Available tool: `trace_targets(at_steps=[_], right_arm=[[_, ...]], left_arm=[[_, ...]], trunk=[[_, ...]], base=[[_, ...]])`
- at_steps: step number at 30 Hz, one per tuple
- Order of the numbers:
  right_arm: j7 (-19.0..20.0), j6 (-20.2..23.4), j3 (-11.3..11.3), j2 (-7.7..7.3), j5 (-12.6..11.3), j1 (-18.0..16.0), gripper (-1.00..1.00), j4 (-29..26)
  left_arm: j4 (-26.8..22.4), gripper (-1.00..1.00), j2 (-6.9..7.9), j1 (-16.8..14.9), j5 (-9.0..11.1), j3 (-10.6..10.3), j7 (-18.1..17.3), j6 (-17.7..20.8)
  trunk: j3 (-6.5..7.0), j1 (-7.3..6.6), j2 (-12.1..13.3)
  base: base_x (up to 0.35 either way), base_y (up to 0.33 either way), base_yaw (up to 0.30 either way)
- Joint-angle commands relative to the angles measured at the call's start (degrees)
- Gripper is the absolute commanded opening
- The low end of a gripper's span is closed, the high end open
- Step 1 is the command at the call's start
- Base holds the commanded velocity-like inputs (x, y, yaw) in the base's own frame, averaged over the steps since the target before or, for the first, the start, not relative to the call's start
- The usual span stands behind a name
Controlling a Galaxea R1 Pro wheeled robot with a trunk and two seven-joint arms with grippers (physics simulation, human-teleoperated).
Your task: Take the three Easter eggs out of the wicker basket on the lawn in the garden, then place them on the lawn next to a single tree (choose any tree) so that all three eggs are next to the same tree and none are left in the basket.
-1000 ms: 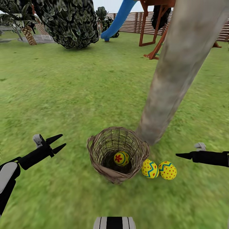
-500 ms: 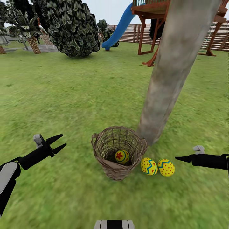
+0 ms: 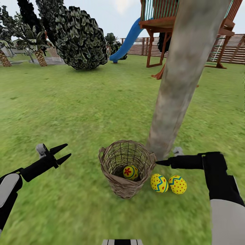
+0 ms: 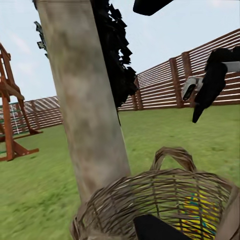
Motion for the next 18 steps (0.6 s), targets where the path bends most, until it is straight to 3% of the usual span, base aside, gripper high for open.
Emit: trace_targets(at_steps=[1,5,6,8,10,14,18], right_arm=[[0.57,0.64,0.05,0.69,0.63,-0.04,1.0,-0.49],[-0.87,0.64,1.37,4.43,2.16,-0.04,1.0,-1.57],[-1.73,0.64,1.86,5.19,2.67,-0.04,1.0,-1.62],[-4.36,0.64,3.3,8.27,3.39,-0.04,1.0,-1.73],[-7.1,0.64,4.16,9.93,3.63,-0.04,1.0,-1.67],[-19.17,0.62,6.91,13.24,3.58,-0.12,1.0,-1.55],[-27.47,0.63,9.95,14.48,3.17,-0.16,1.0,-1.45]], left_arm=[[0.02,1.0,-0.01,-0.03,-0.18,0.07,-0.23,0.28],[0.02,1.0,-0.01,-0.03,-0.17,0.07,-0.22,0.28],[0.02,1.0,-0.01,-0.03,-0.2,0.07,-0.22,0.28],[0.02,1.0,-0.08,-0.03,-0.23,0.02,-0.16,0.28],[0.02,1.0,-0.09,-0.03,-0.21,0.02,-0.1,0.28],[0.02,1.0,0.01,-0.03,-0.06,0.14,-0.12,0.28],[0.01,1.0,0.19,-0.03,0.0,0.15,-0.18,0.28]], trunk=[[0.18,-0.03,0.0],[1.07,-0.14,0.05],[1.29,-0.16,0.07],[1.73,-0.21,0.09],[2.18,-0.27,0.12],[3.06,-0.37,0.17],[3.95,-0.47,0.23]], base=[[0.0,0.0,0.0],[0.0,0.0,0.0],[0.0,0.0,0.0],[0.0,0.0,0.0],[0.0,0.0,0.0],[0.0,0.0,0.0],[0.0,0.0,0.0]])
